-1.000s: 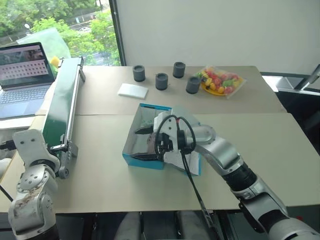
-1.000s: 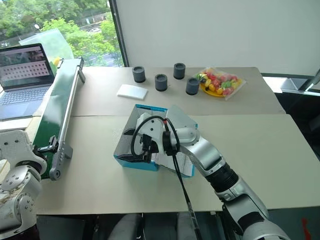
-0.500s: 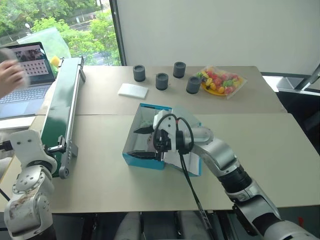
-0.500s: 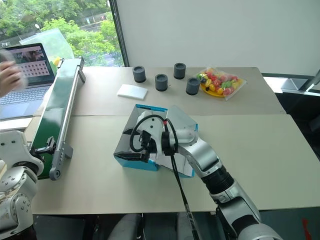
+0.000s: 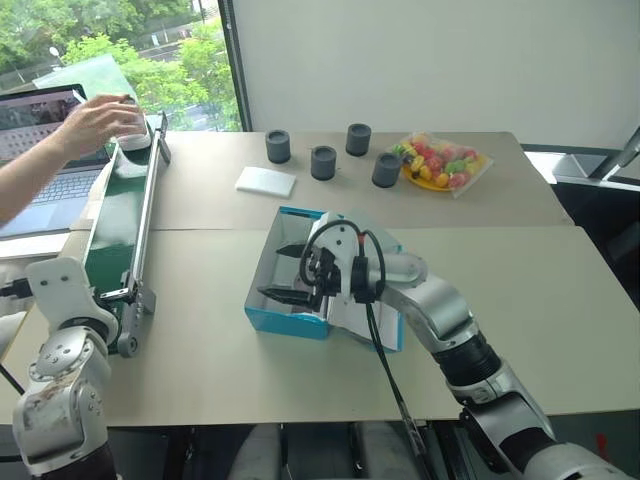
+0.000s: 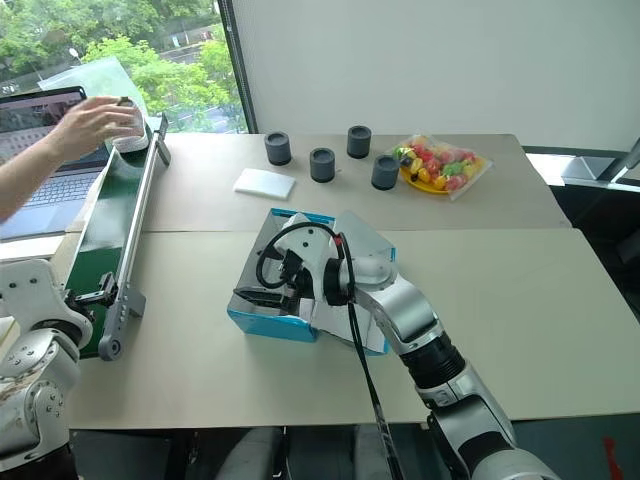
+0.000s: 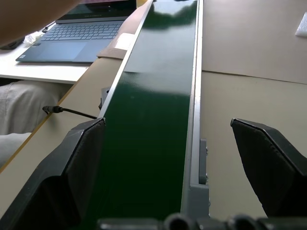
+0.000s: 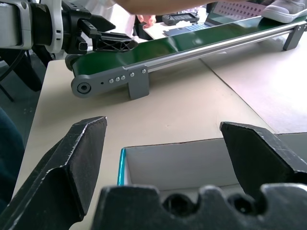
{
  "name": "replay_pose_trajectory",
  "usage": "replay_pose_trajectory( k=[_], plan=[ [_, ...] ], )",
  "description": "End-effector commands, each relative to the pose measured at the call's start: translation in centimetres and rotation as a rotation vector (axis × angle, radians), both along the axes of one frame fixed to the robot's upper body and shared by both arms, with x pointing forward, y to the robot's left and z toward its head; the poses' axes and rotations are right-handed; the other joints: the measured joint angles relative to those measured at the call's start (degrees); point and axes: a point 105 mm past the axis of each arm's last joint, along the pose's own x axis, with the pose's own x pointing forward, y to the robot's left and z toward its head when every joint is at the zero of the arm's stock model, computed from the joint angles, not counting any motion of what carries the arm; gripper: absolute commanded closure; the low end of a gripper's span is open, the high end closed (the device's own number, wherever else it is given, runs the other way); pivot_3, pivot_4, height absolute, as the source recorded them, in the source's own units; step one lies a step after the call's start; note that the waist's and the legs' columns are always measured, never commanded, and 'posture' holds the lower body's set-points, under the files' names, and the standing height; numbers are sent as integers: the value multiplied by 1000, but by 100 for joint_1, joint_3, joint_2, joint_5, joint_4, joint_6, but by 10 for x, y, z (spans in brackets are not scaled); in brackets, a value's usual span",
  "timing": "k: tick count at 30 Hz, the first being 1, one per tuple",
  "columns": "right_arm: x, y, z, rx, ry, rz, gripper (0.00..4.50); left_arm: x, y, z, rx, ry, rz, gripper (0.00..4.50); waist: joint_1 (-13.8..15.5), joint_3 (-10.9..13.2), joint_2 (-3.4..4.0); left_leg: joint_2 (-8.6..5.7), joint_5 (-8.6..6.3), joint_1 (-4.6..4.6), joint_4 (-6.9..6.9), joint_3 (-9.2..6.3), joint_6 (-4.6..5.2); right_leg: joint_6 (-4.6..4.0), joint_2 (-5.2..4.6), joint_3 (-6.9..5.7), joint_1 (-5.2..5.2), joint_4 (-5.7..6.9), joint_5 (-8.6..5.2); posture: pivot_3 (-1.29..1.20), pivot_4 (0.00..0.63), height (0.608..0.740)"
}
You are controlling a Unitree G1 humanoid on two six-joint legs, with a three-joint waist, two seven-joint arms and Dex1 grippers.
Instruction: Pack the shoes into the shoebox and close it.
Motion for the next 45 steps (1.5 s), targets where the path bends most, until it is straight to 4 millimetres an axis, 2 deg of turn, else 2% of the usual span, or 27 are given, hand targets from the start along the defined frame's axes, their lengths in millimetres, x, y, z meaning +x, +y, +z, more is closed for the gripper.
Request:
replay_pose_trajectory(
  k=[1,21,28,45],
  plan=[
    [2,0,13,29,-47,-25,16,2,1,11,25,-44,10,0,-7,0,0,0,0,0,0,0,0,0,0,0,0,0,0,0,150,726],
    [10,10,18,58,-57,-68,16,6,8,8,-1,-25,31,0,-16,0,0,0,0,0,-1,0,0,0,-1,1,-2,1,1,0,150,726],
    [14,7,17,78,-22,-97,16,4,10,-2,-17,10,45,0,-17,0,0,0,0,-1,-2,0,0,0,-1,1,-3,1,1,0,150,726],
    [16,4,16,84,15,-128,16,6,10,-11,-18,48,39,0,-15,0,0,-1,0,-1,-2,0,-1,-1,-1,1,-3,1,1,0,150,726]
  ],
)
